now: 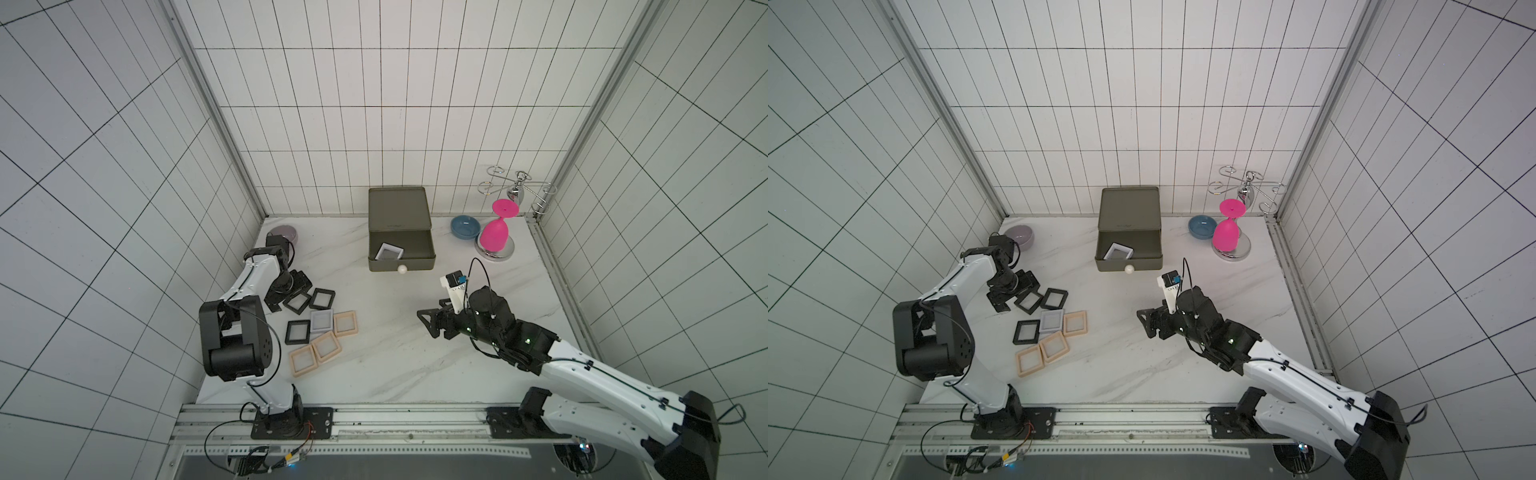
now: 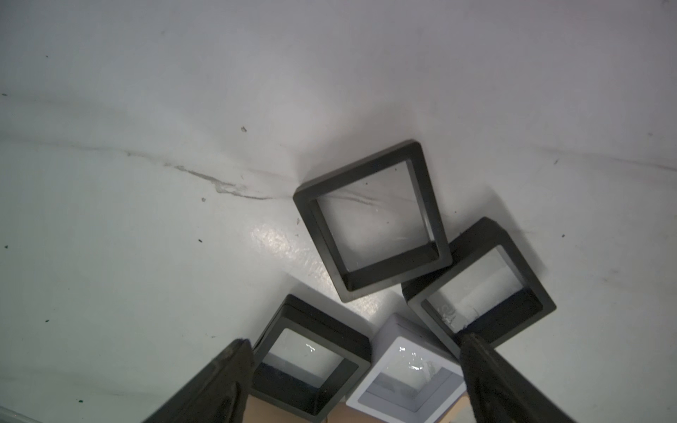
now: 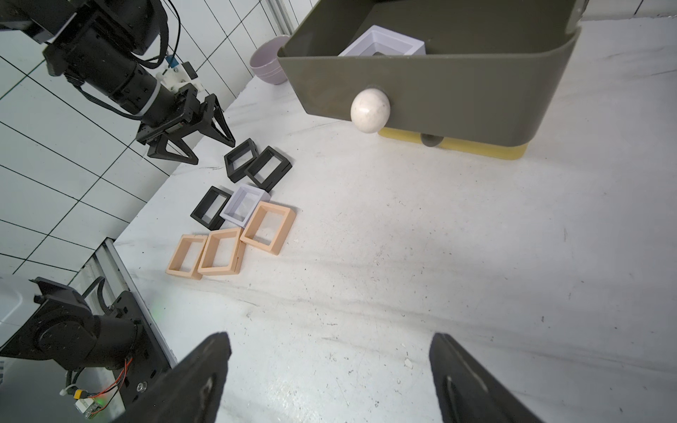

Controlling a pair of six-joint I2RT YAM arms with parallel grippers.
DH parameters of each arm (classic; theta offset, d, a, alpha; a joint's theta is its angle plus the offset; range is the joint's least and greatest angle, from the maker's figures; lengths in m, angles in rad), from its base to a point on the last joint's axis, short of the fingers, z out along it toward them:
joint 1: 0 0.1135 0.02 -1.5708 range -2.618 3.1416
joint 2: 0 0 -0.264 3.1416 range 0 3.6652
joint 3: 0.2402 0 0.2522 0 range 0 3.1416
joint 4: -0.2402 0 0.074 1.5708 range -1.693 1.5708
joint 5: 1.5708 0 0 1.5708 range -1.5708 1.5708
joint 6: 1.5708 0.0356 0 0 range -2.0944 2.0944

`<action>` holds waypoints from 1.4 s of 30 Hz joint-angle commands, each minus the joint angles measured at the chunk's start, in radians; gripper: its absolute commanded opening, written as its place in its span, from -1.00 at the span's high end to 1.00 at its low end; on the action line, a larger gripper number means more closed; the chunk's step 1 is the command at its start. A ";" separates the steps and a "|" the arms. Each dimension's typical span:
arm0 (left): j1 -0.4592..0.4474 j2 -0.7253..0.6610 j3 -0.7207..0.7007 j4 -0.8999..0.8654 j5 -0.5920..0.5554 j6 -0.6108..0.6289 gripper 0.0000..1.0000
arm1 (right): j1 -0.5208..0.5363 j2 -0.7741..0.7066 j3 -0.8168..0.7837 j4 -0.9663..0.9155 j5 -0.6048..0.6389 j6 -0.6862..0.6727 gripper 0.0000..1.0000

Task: Place the brooch boxes into the drawer by color
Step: Pick up the brooch box from the center of the board.

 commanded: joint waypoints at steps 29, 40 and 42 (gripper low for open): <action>-0.266 0.107 -0.019 0.019 -0.074 0.107 -0.70 | -0.037 -0.027 -0.038 -0.036 0.027 0.025 -0.78; -0.266 0.168 -0.010 0.042 -0.086 0.127 -0.70 | -0.041 -0.016 -0.034 -0.042 0.028 0.026 -0.78; -0.266 0.174 -0.007 0.048 -0.082 0.129 -0.70 | -0.041 -0.017 -0.032 -0.044 0.029 0.026 -0.79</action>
